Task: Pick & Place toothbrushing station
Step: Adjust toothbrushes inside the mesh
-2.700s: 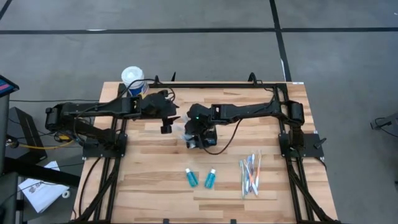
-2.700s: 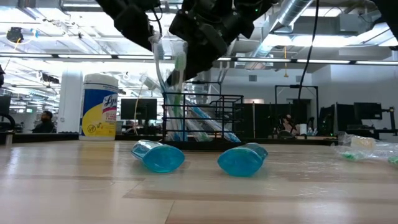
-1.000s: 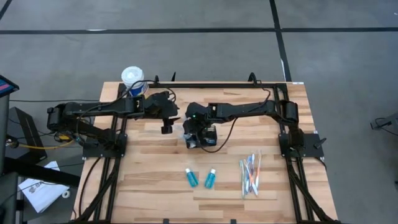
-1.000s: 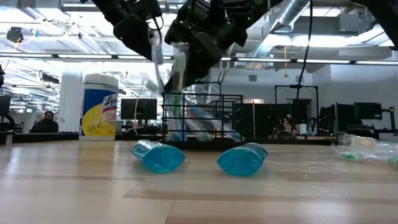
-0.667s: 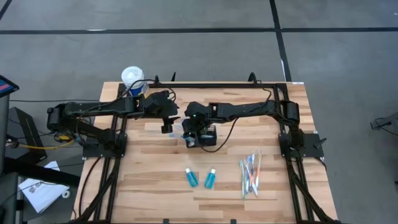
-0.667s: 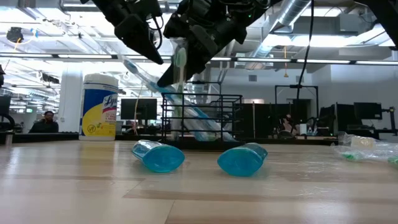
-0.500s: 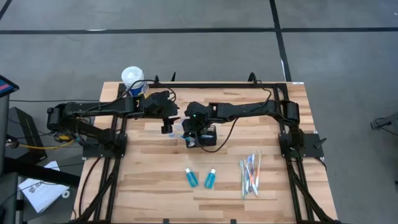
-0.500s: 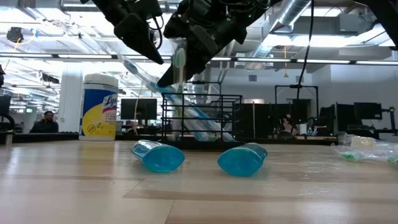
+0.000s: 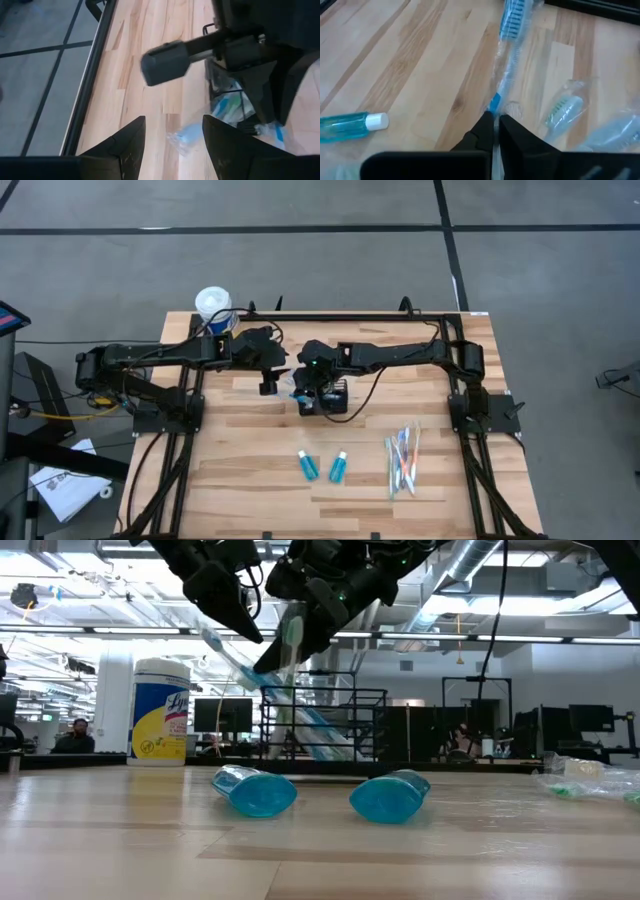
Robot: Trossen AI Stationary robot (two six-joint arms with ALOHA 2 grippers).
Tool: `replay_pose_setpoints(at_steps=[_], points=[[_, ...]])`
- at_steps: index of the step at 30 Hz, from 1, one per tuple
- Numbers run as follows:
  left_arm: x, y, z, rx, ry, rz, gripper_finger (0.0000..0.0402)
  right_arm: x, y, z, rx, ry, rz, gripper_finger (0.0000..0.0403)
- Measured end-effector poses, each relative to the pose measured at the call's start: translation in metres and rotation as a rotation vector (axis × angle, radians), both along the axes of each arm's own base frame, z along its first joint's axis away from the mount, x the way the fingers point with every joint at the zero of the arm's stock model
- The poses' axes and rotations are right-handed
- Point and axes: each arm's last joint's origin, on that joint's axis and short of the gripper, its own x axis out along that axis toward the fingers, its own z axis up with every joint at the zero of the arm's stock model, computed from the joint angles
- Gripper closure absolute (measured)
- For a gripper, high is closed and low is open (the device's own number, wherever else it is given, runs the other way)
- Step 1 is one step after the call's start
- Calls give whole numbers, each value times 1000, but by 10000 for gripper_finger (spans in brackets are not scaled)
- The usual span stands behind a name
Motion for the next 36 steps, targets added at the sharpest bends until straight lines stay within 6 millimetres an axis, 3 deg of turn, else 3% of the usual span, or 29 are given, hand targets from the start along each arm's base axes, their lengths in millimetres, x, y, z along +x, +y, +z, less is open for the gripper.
replay_pose_setpoints(at_steps=[13,22,36], points=[[0,0,0,-6,-1,-7,211,0,1,2,-1,-8,0,374],[0,0,0,-6,-1,-7,211,-3,0,2,8,17,-7,382],[0,0,0,-7,2,-7,211,-2,0,3,-15,4,14,298]])
